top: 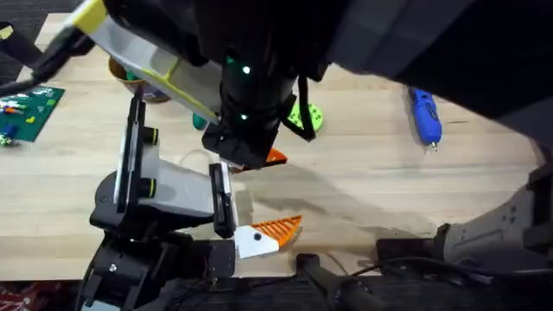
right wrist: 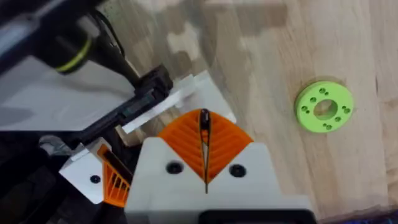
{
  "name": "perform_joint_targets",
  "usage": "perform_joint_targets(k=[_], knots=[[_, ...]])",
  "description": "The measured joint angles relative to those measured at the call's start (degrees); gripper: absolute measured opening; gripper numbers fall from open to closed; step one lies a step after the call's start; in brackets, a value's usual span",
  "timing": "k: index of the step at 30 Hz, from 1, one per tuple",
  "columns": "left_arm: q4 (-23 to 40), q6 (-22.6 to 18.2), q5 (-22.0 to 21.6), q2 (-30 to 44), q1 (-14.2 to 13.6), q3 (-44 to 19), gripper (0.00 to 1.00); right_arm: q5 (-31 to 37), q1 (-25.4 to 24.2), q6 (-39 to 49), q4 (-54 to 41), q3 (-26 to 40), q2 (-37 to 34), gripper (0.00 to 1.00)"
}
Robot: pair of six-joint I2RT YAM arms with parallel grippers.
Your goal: Pick up the gripper from the table and insert it into the empty holder that is missing its gripper. Then pick up a screw, insert it into the mounting hole, and use the screwdriver to tighten it. Finally, clean up the table by picking up the vegetable and placing it into the bucket.
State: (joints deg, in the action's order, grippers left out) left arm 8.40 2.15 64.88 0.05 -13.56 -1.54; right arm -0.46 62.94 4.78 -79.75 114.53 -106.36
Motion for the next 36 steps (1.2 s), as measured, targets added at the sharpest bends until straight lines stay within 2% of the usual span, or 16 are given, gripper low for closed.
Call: perform_joint_targets(k=[6,20,21,23,26,27,29,36], knots=[[0.1,0.3,0.1,0.0,0.0,0.0,0.986,-0.1,0.0,0.0,1.1,-2.6,0.0,0.007],[0.0,1.1,0.0,0.0,0.0,0.0,0.986,-0.1,0.0,0.0,1.5,-2.9,0.0,0.007],[0.0,1.1,0.0,0.0,0.0,0.0,0.986,-0.1,0.0,-0.1,1.5,-2.9,0.0,0.029],[0.0,1.1,-0.1,0.0,0.0,0.0,0.986,-0.3,0.0,0.0,1.5,-2.9,0.0,0.198],[0.0,1.1,-0.1,0.0,0.0,0.0,0.986,-0.3,0.0,0.1,1.4,-3.0,0.0,0.599],[0.0,1.1,0.0,0.0,0.0,0.0,0.986,0.4,-0.7,0.5,0.7,-3.0,0.0,0.958],[0.0,1.1,0.0,0.0,0.0,0.0,0.986,0.4,-1.1,0.6,0.7,-3.0,0.0,0.99],[0.0,1.1,0.0,0.0,0.0,0.0,0.986,0.4,-1.1,0.8,0.7,-3.0,0.0,0.994]])
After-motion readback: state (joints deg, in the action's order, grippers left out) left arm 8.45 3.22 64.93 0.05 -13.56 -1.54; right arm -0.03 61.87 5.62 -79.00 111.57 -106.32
